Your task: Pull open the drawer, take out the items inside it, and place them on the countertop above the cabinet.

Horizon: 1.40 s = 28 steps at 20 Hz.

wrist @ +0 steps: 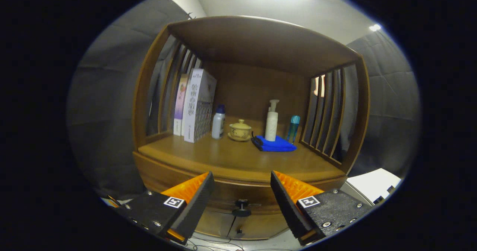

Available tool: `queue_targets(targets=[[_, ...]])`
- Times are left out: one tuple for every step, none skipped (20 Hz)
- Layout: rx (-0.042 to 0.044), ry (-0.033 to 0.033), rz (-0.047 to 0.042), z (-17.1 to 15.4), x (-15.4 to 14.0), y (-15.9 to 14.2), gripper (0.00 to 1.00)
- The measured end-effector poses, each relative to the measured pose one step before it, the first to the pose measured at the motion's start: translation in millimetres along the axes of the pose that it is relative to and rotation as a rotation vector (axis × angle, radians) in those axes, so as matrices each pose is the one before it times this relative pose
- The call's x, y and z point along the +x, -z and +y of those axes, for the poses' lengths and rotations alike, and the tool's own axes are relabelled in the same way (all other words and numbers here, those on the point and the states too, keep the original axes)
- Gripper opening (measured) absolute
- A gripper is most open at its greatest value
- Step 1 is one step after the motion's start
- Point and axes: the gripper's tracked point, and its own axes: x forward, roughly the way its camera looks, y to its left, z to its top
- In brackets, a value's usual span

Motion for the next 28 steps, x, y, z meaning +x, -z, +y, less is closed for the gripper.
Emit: queue_targets(targets=[[-0.01873,0.00711,0.00885,0.52,5.62,9.08,0.95],[-0.00842,0.00307,0.01001,3.01,5.96,8.73,0.95],[0.00685,-0.00399,0.01076,2.29,4.68,6.73,0.95],[0.01647,-0.00822,0.00902,1.51,3.11,7.93,0.95],[0.01768,-0.00933,0.00081,2.24,2.87,4.9,0.95],[0.01613,-0.00861,-0.01273,2.84,2.77,3.97,0.95],[0.00722,-0.00522,-0.01073,0.93,3.51,2.64,0.95],[0.00219,-0.00324,0.00151,-0.43,3.79,5.63,0.95],[-0.00338,0.003,0.02173,-0.8,3.0,10.52,0.95],[-0.00265,0.00276,0.01873,0.24,-0.68,8.91,0.95],[0.00287,0.00017,0.01318,-0.13,2.3,5.82,0.95],[0.00676,0.00503,0.00942,-1.7,1.72,5.37,0.95],[0.00952,0.00331,0.01204,-1.35,1.88,5.61,0.95],[0.01875,-0.01161,0.03123,1.39,2.29,11.46,0.95],[0.01895,-0.02117,0.03013,2.58,0.88,9.99,0.95],[0.02167,-0.00825,0.01955,-0.14,0.07,8.56,0.95],[0.01877,0.00127,0.01908,-3.36,1.66,6.27,0.95],[0.01433,-0.01042,0.0033,-0.59,2.6,1.14,0.93],[0.00554,-0.01408,-0.01398,1.44,2.47,-4.67,0.92],[-0.00088,0.0047,-0.01626,-2.6,-0.88,-2.94,0.87],[-0.00272,0.01179,-0.02411,-3.23,-2.34,-6.23,0.84],[-0.00012,0.01089,-0.01861,-1.92,1.17,-5.44,0.78],[0.00103,0.00707,-0.00206,-3.0,2.7,-1.39,0.72],[0.0037,-0.01838,0.01611,1.51,2.73,3.68,0.66],[0.00349,-0.00479,0.01463,1.91,-0.62,2.4,0.61],[-0.00448,0.00106,-0.01145,0.42,-0.29,-2.1,0.52],[-0.00667,0.0041,-0.00329,-1.15,2.48,-0.02,0.5],[-0.00586,0.00231,0.00674,-0.6,-0.61,0.97,0.5]])
